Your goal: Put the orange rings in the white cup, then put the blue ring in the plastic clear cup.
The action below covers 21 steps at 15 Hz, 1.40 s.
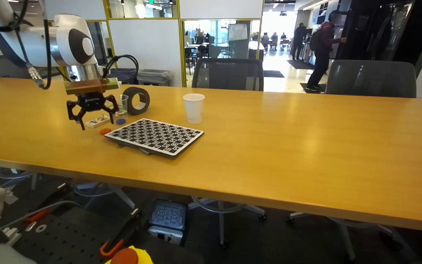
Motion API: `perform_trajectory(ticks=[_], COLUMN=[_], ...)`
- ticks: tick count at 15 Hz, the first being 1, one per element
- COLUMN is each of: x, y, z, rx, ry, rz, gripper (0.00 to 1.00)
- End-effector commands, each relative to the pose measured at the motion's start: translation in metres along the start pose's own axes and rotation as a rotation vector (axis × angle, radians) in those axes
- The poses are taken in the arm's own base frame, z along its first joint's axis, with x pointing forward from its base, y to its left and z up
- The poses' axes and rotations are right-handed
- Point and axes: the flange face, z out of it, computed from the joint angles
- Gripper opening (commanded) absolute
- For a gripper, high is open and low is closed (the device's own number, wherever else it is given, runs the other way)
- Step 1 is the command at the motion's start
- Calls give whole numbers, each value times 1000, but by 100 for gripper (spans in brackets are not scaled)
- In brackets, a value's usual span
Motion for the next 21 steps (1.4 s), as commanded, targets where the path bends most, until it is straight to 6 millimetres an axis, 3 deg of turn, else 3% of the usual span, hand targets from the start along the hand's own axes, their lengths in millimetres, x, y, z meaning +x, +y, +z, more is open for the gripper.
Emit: perform_trajectory(ticks=[1,9,21], x=[5,6,17], y=[11,26,26], z=[5,14,24], rx=[-11,-16,6], ry=[19,76,87], rz=[-74,-155,-216], gripper=[100,100,100])
